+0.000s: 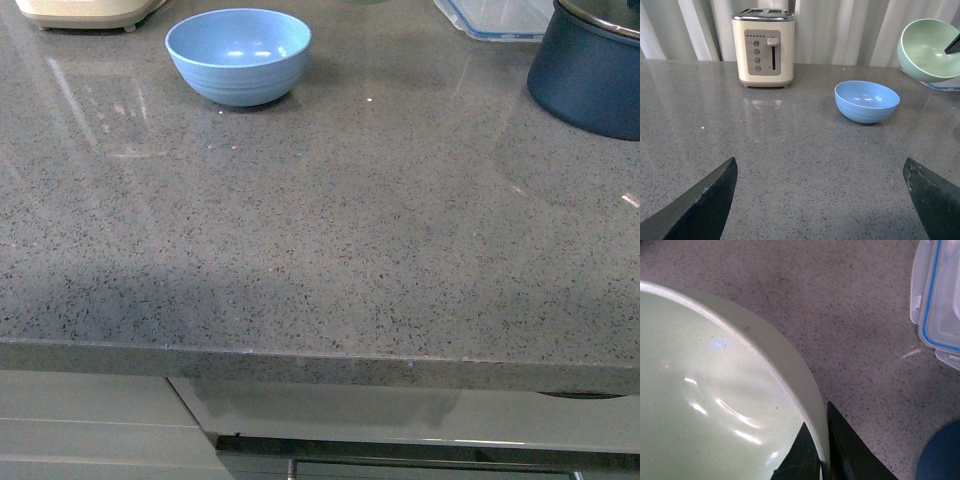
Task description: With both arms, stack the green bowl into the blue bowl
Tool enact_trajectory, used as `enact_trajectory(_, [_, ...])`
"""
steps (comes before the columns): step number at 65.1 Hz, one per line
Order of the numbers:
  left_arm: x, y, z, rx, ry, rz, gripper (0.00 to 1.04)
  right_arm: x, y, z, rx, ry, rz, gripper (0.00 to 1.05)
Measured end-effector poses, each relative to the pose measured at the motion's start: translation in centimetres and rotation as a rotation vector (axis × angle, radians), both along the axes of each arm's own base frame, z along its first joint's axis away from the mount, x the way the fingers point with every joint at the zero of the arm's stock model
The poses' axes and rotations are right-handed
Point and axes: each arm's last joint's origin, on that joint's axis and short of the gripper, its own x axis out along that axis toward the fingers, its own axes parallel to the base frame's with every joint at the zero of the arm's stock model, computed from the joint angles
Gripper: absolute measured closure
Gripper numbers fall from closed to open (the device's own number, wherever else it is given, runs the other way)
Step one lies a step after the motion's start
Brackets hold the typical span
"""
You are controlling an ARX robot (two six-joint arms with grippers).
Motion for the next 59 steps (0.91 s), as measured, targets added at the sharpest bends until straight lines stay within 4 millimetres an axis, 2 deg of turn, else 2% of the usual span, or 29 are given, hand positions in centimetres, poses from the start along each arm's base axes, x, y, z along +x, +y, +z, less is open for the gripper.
enact_trajectory(15, [0.0, 0.0, 0.0, 0.000, 0.000, 0.000, 0.07, -0.7, 3.7, -0.5, -0.006, 0.022, 0.083, 1.04])
enact_trajectory(28, [0.0, 0.0, 0.0, 0.000, 0.000, 0.000, 0.07, -0.9, 5.9, -1.4, -0.005, 0.043, 0.134, 1.04])
enact_trajectory(59, [0.0, 0.0, 0.0, 0.000, 0.000, 0.000, 0.07, 0.6, 7.7, -2.7, -0.015, 0.055, 0.162, 1.04])
